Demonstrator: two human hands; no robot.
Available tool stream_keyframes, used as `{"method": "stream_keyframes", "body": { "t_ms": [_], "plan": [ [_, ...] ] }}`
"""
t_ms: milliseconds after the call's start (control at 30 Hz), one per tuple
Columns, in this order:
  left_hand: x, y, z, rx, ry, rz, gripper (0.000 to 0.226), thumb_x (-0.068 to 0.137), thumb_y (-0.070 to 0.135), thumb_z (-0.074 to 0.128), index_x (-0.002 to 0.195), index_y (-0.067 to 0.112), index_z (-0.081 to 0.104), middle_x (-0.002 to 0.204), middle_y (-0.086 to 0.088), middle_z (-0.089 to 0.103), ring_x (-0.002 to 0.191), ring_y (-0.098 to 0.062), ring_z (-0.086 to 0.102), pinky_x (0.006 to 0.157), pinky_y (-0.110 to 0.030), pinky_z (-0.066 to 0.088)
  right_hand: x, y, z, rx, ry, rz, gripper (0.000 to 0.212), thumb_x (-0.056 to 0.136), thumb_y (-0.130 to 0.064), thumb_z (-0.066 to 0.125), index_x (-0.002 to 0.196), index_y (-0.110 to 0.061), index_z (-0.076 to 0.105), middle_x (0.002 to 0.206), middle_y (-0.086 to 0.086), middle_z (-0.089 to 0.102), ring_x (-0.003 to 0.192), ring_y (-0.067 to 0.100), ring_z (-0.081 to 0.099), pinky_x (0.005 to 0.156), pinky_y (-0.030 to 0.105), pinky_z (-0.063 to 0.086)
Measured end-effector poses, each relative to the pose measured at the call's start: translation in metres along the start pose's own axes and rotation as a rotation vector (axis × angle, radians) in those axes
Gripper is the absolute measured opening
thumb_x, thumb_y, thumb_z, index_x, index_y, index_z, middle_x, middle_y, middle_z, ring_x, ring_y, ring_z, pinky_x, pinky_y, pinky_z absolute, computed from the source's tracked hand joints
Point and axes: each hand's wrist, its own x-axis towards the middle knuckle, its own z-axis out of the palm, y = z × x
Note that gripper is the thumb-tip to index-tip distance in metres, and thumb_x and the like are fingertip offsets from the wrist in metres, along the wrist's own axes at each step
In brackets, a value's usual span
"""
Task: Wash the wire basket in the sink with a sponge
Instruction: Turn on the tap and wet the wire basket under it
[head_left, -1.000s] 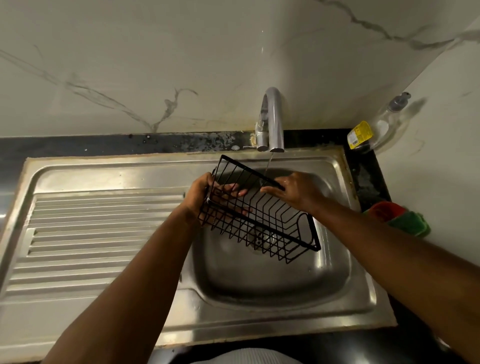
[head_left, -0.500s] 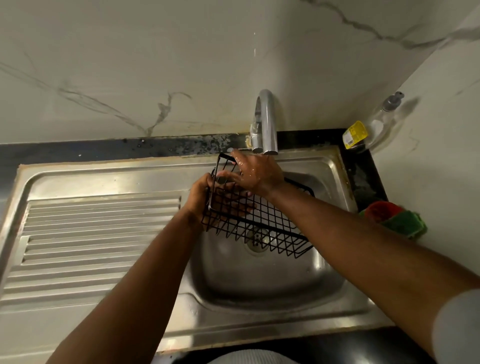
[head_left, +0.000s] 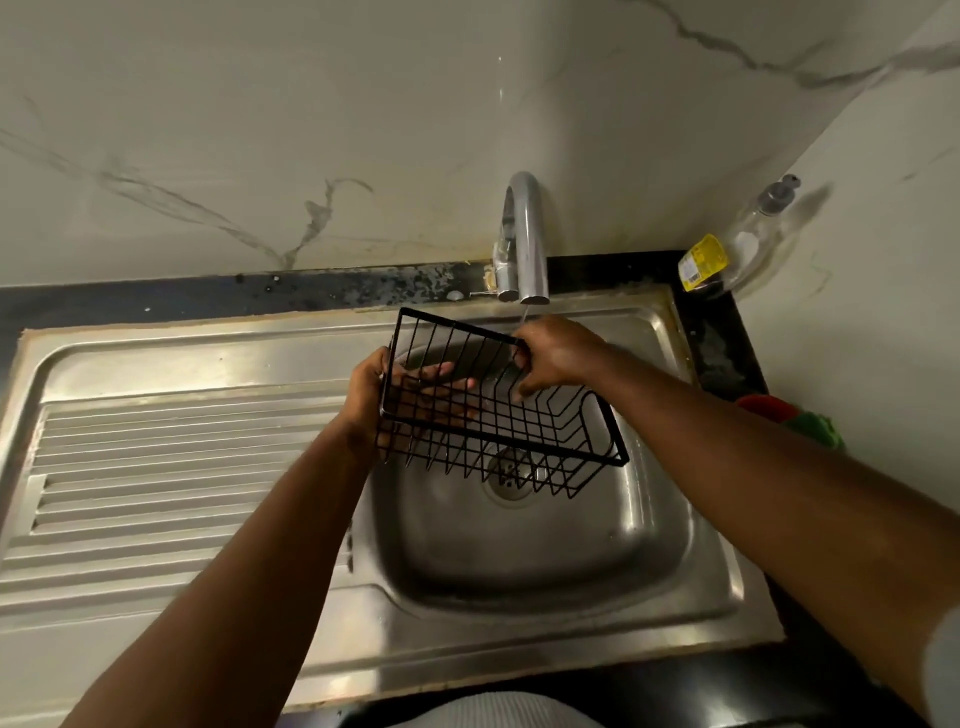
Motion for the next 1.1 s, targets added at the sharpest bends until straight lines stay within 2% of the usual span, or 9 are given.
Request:
{"method": "stream_keyframes", "body": {
  "t_ms": [133, 200, 267, 333, 400, 533, 733, 933, 1100],
  "plan": [
    [0.003, -0.005, 0.013, 0.095, -0.014, 0.056, 0.046, 0.099, 0.024, 0.034, 0.129, 0.002, 0.061, 0.109, -0.022, 0.077, 0.095, -0.035, 0.078, 0.066, -0.044, 0.064, 0.02, -0.041, -0.01, 0.041, -0.063, -0.113, 0.046, 0.065, -0.036, 0.094, 0.094, -0.033, 0.06, 0.095, -0.008, 0.064, 0.09, 0.014, 0.063, 0.069, 0.03, 0.05],
    [0.003, -0.005, 0.019, 0.152, -0.035, 0.064, 0.05, 0.101, 0.022, 0.029, 0.13, -0.002, 0.062, 0.115, -0.034, 0.071, 0.097, -0.042, 0.076, 0.065, -0.044, 0.063, 0.029, -0.062, -0.017, 0.085, -0.04, -0.132, 0.046, 0.064, -0.039, 0.096, 0.095, -0.027, 0.064, 0.093, -0.007, 0.066, 0.087, 0.014, 0.066, 0.068, 0.03, 0.053],
    [0.002, -0.006, 0.023, 0.191, 0.007, 0.077, 0.055, 0.101, 0.02, 0.027, 0.092, -0.006, 0.075, 0.095, -0.035, 0.072, 0.081, -0.039, 0.077, 0.058, -0.039, 0.063, 0.032, -0.076, -0.021, 0.096, 0.011, -0.127, 0.051, 0.059, -0.049, 0.097, 0.091, -0.024, 0.067, 0.09, -0.007, 0.065, 0.081, 0.011, 0.064, 0.062, 0.028, 0.051],
    [0.003, -0.007, 0.021, 0.123, -0.038, 0.095, 0.073, 0.103, 0.02, 0.025, 0.045, 0.007, 0.066, 0.061, -0.013, 0.07, 0.06, -0.028, 0.073, 0.052, -0.031, 0.06, 0.033, -0.08, -0.021, 0.097, 0.061, -0.119, 0.056, 0.055, -0.062, 0.094, 0.086, -0.025, 0.066, 0.087, -0.007, 0.065, 0.077, 0.01, 0.062, 0.057, 0.026, 0.045],
    [-0.004, -0.006, 0.024, 0.083, -0.074, 0.122, 0.077, 0.103, 0.018, 0.024, 0.037, 0.01, 0.063, 0.053, -0.005, 0.066, 0.056, -0.021, 0.069, 0.051, -0.026, 0.058, 0.033, -0.079, -0.018, 0.086, 0.107, -0.122, 0.057, 0.063, -0.072, 0.085, 0.087, -0.024, 0.065, 0.086, -0.007, 0.063, 0.078, 0.012, 0.062, 0.059, 0.027, 0.043],
    [0.006, -0.006, 0.005, 0.026, -0.069, 0.081, 0.064, 0.098, 0.023, 0.021, 0.074, 0.007, 0.078, 0.086, -0.014, 0.075, 0.077, -0.027, 0.076, 0.077, -0.04, 0.061, 0.026, -0.055, -0.01, 0.181, 0.122, -0.098, 0.049, 0.067, -0.07, 0.082, 0.085, -0.029, 0.062, 0.086, -0.007, 0.064, 0.081, 0.012, 0.062, 0.064, 0.028, 0.047],
    [0.011, 0.001, -0.024, -0.059, -0.068, 0.005, 0.06, 0.076, 0.031, 0.038, 0.123, 0.002, 0.059, 0.142, -0.032, 0.058, 0.135, -0.054, 0.052, 0.114, -0.056, 0.037, -0.012, 0.013, 0.012, 0.375, -0.087, 0.023, 0.022, 0.09, -0.038, 0.079, 0.101, -0.021, 0.072, 0.092, -0.002, 0.075, 0.079, 0.011, 0.075, 0.071, 0.028, 0.061],
    [0.023, -0.01, -0.023, 0.036, 0.03, -0.016, 0.068, 0.09, 0.036, 0.032, 0.146, 0.0, 0.048, 0.145, -0.033, 0.055, 0.134, -0.056, 0.052, 0.118, -0.062, 0.034, -0.011, 0.008, 0.02, 0.171, -0.089, 0.082, 0.014, 0.091, -0.022, 0.077, 0.103, -0.022, 0.07, 0.094, -0.003, 0.072, 0.086, 0.015, 0.071, 0.079, 0.031, 0.056],
    [0.033, -0.015, -0.011, 0.081, 0.001, -0.032, 0.064, 0.099, 0.032, 0.024, 0.144, -0.004, 0.053, 0.136, -0.032, 0.063, 0.122, -0.055, 0.06, 0.096, -0.053, 0.053, 0.003, -0.043, 0.017, 0.235, 0.136, 0.044, 0.023, 0.086, -0.024, 0.079, 0.105, -0.026, 0.066, 0.096, -0.006, 0.065, 0.091, 0.014, 0.064, 0.071, 0.028, 0.051]
  ]
}}
